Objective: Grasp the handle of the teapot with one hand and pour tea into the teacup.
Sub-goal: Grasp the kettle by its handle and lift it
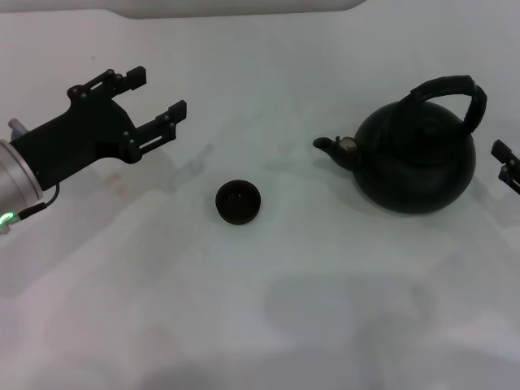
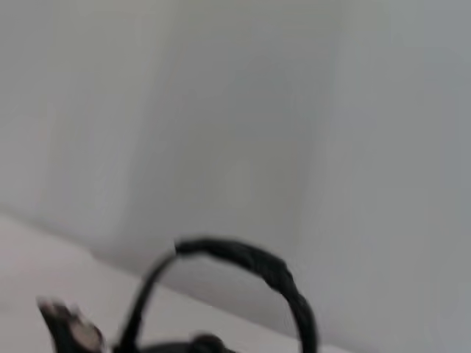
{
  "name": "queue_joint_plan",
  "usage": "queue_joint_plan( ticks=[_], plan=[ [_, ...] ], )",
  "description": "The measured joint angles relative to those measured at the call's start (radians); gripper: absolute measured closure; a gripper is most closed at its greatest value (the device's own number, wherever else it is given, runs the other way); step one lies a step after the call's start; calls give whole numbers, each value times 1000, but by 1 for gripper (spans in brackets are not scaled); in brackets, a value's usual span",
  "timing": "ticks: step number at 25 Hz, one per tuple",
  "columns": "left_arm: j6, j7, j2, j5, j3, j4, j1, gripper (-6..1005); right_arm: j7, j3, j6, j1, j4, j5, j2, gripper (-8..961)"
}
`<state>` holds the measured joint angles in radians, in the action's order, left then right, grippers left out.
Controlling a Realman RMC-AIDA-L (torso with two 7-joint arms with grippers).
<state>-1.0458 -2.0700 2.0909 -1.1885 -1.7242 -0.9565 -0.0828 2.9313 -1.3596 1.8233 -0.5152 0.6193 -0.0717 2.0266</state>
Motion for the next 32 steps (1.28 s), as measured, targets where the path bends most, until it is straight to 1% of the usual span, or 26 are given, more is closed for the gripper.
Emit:
queue_joint_plan(
  ticks=[3, 5, 7, 10, 20, 26, 32],
  plan=[
    [-3, 2, 0, 0, -2, 0, 0, 253, -137, -22, 31, -57, 88, -45, -2, 205],
    [-4, 4, 0, 0, -3, 0, 1, 253, -189, -28, 57, -100, 159, -67, -1, 206],
    [-4, 4, -2, 0, -3, 0, 0, 254, -200, -60, 87, -144, 226, -97, 1, 206],
    [-4, 5, -5, 0, -3, 5, -3, 254, -199, -87, 94, -174, 252, -122, 1, 205],
    [-31, 5, -5, 0, -3, 18, 2, 255, -197, -81, 78, -222, 258, -126, 0, 206],
    [-64, 0, -5, 0, -3, 22, 9, 255, -188, -77, 37, -225, 242, -125, -1, 206],
    [-81, -1, -5, 0, -4, 22, 14, 255, -160, -77, -31, -206, 179, -118, -5, 210]
  ],
)
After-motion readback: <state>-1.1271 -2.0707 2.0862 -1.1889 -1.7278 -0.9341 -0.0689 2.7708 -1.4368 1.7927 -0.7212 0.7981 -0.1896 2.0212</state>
